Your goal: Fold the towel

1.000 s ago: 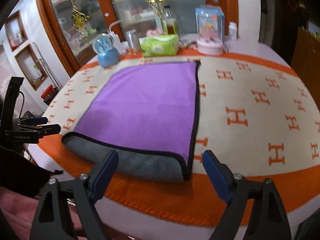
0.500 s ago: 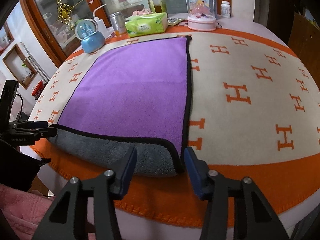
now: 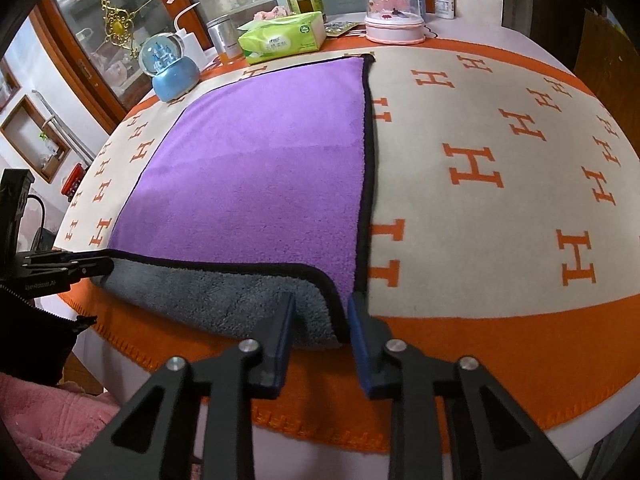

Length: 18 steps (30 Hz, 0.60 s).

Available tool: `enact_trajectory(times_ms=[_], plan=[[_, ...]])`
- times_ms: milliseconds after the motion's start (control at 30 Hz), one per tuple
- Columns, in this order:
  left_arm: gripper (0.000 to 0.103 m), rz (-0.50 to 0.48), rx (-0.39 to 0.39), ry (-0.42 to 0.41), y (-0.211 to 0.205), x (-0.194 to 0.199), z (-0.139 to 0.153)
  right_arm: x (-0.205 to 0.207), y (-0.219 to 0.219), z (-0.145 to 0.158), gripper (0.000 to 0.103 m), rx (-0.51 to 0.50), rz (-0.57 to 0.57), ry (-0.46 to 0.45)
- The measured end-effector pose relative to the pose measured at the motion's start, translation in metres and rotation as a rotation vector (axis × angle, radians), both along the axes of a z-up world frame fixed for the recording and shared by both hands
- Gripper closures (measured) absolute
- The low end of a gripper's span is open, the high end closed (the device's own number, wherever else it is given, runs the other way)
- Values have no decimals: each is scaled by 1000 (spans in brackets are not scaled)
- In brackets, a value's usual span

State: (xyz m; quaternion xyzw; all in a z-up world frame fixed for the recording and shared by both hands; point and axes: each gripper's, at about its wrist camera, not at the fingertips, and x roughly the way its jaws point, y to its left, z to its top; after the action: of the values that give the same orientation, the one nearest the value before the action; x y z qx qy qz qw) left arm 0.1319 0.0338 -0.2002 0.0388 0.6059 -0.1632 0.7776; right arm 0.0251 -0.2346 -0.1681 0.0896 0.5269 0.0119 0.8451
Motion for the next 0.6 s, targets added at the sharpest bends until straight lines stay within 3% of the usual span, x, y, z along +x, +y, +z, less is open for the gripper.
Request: enact_trajectory(times_ms=[167,367,600], plan=[[92,-1,1,-10,-2,-4,2,-1,-1,1,91,-4,-1,-2],[95,2,13,-10,0,-6,3,-1,1,1,98,-5,12,-1],[96,7,19,-11,-2,-7,6,-1,1,2,99,-7,25,-5]])
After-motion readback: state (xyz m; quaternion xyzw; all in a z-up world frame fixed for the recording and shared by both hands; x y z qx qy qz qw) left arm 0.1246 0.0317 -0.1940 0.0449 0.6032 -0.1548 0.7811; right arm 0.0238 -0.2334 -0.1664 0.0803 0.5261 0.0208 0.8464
